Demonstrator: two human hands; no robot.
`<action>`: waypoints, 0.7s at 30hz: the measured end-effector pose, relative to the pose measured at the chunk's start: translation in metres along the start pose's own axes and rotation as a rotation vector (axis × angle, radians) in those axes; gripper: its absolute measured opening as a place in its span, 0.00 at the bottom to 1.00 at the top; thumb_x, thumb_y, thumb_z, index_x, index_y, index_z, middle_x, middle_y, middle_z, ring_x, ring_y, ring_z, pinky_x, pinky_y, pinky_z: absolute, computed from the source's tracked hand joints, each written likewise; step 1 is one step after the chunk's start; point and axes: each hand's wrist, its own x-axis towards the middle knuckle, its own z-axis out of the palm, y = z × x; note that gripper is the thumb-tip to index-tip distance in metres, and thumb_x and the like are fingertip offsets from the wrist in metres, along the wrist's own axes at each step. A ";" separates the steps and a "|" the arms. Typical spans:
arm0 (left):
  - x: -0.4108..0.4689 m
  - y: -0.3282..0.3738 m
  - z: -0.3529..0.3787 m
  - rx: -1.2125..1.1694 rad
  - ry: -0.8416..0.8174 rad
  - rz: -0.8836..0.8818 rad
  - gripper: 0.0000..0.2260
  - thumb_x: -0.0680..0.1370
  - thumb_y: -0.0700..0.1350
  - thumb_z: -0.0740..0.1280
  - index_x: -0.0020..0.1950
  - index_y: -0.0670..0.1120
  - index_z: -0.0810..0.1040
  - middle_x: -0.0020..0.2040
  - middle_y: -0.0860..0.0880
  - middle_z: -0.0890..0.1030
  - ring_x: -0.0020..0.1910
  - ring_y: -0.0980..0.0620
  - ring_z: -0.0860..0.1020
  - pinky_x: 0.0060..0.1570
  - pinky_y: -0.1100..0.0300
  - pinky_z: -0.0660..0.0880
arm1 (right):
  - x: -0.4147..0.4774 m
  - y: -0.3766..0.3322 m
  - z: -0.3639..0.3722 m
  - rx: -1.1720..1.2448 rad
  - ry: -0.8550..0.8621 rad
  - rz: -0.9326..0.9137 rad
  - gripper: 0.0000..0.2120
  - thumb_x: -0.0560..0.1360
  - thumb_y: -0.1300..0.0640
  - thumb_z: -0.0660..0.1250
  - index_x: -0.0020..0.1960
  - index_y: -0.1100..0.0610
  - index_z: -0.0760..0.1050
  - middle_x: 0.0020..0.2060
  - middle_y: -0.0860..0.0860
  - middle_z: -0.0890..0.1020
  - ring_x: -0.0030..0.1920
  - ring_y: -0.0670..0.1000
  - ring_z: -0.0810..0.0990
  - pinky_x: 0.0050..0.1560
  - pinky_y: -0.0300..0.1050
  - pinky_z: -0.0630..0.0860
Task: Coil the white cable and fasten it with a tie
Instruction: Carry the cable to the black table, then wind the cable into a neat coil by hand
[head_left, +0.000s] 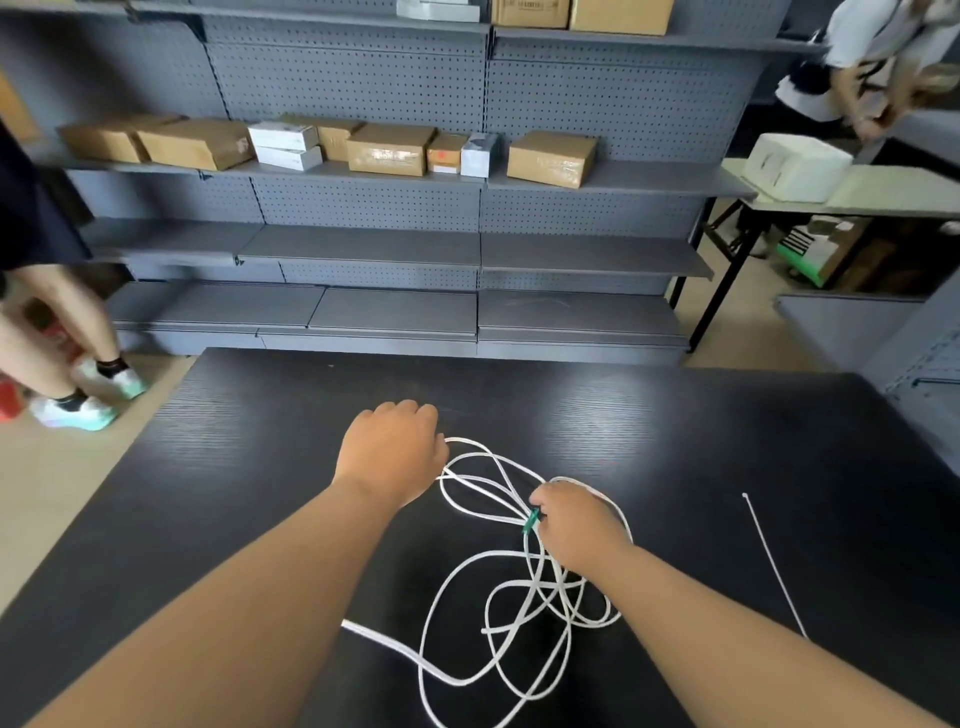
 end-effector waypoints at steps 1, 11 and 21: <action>-0.001 -0.002 0.000 0.001 -0.005 -0.003 0.13 0.80 0.50 0.54 0.54 0.46 0.74 0.51 0.49 0.78 0.52 0.47 0.75 0.50 0.56 0.68 | 0.001 -0.005 0.004 0.017 -0.022 -0.005 0.11 0.70 0.64 0.58 0.32 0.54 0.61 0.34 0.50 0.70 0.43 0.56 0.73 0.33 0.43 0.66; -0.012 -0.028 -0.001 0.027 -0.045 0.015 0.13 0.80 0.51 0.54 0.53 0.47 0.74 0.51 0.49 0.78 0.51 0.47 0.75 0.50 0.56 0.69 | 0.011 -0.025 0.007 -0.391 -0.066 -0.099 0.16 0.76 0.64 0.57 0.63 0.58 0.70 0.61 0.53 0.73 0.63 0.56 0.70 0.63 0.48 0.68; -0.014 -0.042 0.003 0.011 -0.048 0.053 0.13 0.80 0.51 0.53 0.54 0.47 0.74 0.51 0.50 0.78 0.51 0.48 0.75 0.51 0.56 0.69 | 0.012 -0.035 -0.003 -0.536 -0.177 -0.111 0.16 0.76 0.68 0.56 0.61 0.62 0.74 0.60 0.57 0.76 0.62 0.57 0.73 0.60 0.49 0.71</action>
